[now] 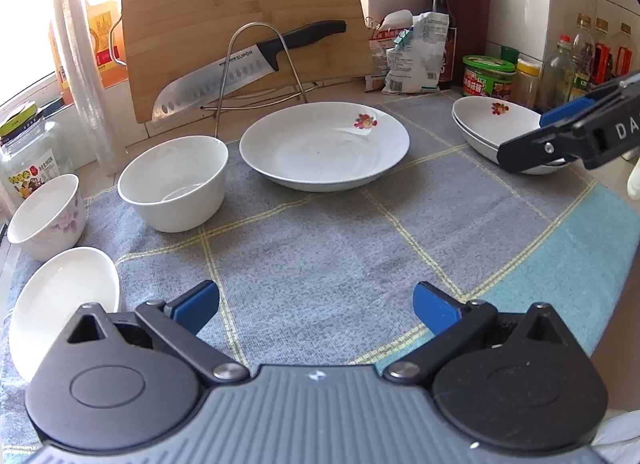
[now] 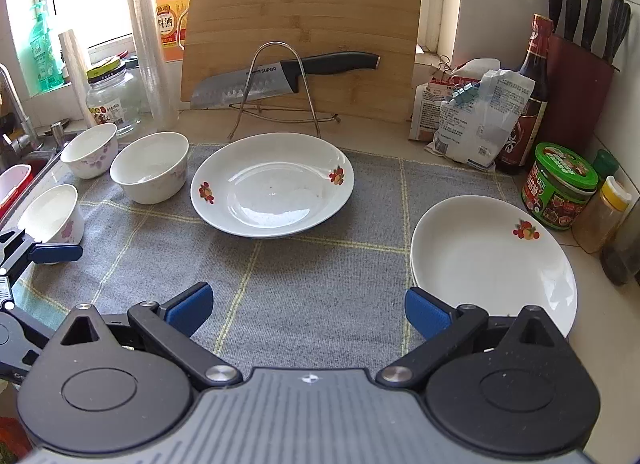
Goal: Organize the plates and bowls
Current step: 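Move the right gripper to the flower-print plate by the cutting board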
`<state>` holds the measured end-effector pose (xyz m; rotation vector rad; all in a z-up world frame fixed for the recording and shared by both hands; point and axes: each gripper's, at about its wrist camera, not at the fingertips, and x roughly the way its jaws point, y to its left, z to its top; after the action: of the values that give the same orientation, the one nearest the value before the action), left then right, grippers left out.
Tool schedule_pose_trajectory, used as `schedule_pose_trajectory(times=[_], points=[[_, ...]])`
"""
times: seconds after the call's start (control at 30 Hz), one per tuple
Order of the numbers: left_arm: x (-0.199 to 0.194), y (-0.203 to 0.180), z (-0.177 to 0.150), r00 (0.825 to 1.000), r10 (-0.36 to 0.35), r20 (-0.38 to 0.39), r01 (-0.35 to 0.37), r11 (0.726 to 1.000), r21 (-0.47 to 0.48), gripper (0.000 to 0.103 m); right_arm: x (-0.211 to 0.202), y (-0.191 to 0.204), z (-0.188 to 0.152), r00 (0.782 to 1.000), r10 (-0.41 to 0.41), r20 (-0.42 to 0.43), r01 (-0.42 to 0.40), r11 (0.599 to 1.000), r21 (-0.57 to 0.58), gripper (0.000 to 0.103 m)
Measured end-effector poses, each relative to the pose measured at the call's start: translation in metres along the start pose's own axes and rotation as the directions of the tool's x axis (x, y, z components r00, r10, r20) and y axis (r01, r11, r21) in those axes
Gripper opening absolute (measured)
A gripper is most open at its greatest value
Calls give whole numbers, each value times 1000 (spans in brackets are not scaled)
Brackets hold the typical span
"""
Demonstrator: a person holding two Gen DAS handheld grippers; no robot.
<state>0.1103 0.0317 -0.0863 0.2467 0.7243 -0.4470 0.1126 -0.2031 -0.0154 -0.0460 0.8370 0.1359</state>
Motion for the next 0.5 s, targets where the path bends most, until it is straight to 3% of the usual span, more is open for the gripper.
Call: schedule_pose_trajectory(times=[0.27,0.5], points=[[24,-9,15,998,53,-16,-54,997,-57,103,16,-24,17,997,76,-9,-76,997,-29,103],[51,-28,30,991,126,-54,-131,986,-106,103,38,-47,39,985,169,-21,-170,978,-123,103]])
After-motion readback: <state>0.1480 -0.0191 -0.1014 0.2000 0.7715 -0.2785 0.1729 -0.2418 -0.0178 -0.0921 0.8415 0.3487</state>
